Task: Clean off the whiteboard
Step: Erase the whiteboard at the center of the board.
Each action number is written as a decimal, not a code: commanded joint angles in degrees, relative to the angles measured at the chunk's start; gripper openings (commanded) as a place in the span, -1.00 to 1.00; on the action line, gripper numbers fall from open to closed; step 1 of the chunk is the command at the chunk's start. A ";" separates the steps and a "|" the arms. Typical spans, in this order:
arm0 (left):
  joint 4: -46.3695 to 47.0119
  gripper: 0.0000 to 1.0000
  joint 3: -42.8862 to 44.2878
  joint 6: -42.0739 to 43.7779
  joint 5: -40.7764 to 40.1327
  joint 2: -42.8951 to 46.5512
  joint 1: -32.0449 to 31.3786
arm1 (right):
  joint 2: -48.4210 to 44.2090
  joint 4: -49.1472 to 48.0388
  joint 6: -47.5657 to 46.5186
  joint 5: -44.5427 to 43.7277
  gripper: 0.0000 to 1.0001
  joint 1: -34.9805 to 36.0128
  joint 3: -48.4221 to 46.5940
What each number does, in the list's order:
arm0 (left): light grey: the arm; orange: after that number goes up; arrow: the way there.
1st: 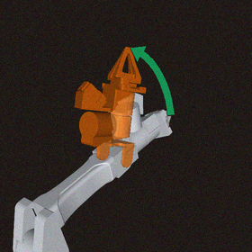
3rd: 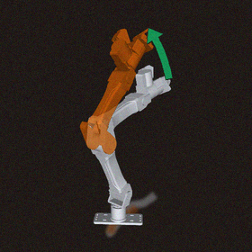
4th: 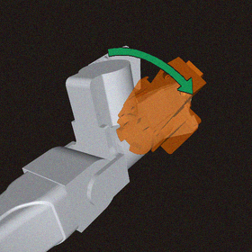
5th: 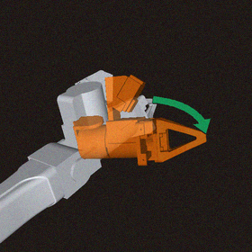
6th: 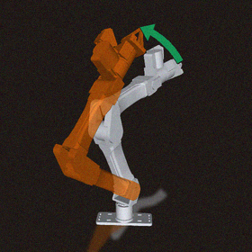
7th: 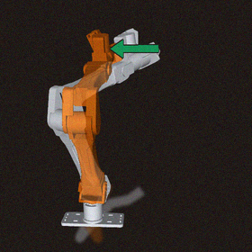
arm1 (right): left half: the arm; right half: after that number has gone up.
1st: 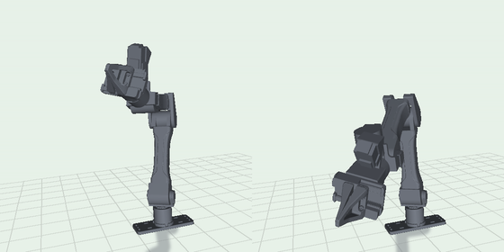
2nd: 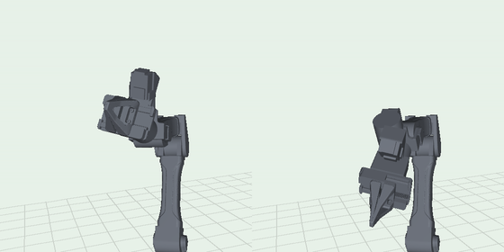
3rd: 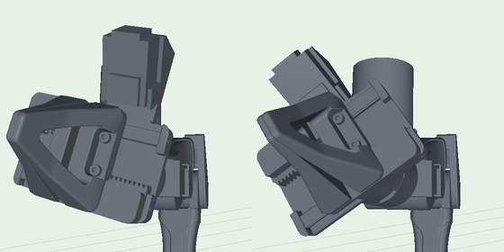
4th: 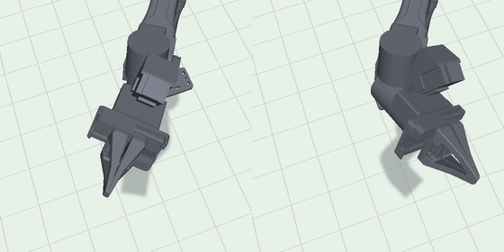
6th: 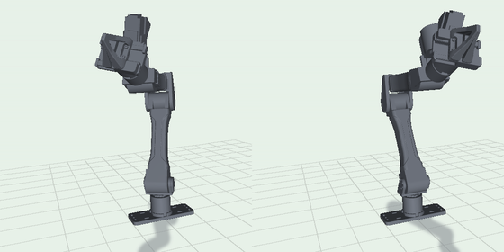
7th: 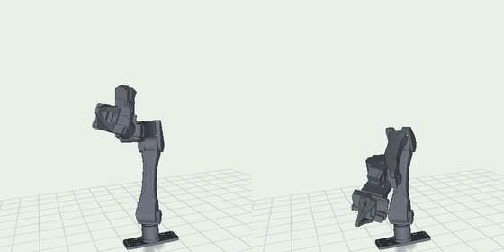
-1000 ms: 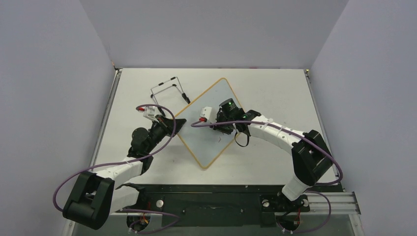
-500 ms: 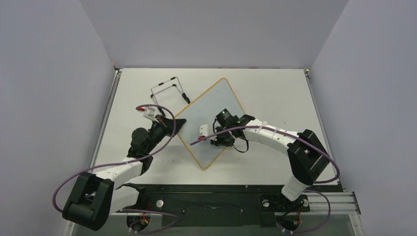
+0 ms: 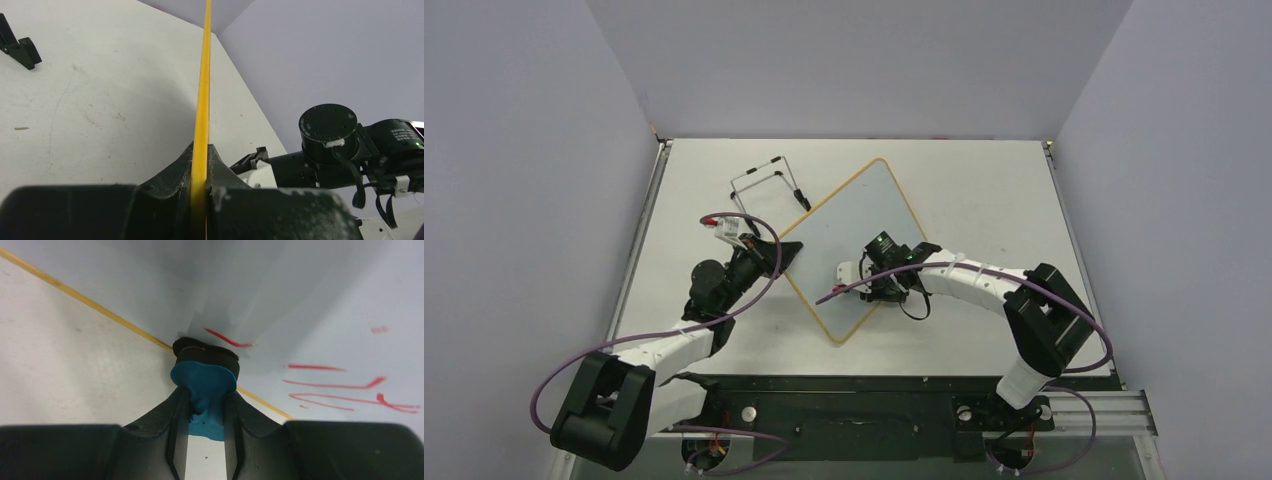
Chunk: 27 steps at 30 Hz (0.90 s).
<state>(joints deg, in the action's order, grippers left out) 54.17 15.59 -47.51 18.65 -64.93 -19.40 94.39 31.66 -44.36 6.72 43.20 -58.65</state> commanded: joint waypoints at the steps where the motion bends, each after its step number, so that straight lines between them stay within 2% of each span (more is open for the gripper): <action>1: 6.12 -1.00 2.20 -1.72 2.36 2.70 -0.16 | -1.23 -3.29 1.87 0.79 -1.00 4.90 -2.03; 7: 6.18 -1.00 2.05 -1.81 2.37 2.64 -0.16 | -4.09 -9.22 8.62 -2.41 -1.00 3.11 -3.84; 12: 6.39 -1.00 2.23 -2.05 2.60 2.33 -0.11 | -3.27 -9.77 9.82 -3.94 -1.00 -2.71 -3.40; 15: 6.76 -1.00 2.25 -2.15 2.67 2.14 -0.11 | -1.80 -8.69 8.06 -4.26 -1.00 -3.72 -2.57; 21: 6.79 -1.00 2.41 -2.15 2.57 2.32 -0.16 | 0.36 -3.98 5.04 0.12 -1.00 0.70 -1.96; 27: 5.63 -1.00 2.41 -1.59 2.52 3.18 -0.07 | 0.14 -2.86 5.83 1.81 -1.00 5.60 -3.72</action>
<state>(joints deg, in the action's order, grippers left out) 53.78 15.59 -46.81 18.70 -64.27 -19.31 93.76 29.45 -38.37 4.67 46.37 -60.20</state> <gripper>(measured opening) 0.027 0.219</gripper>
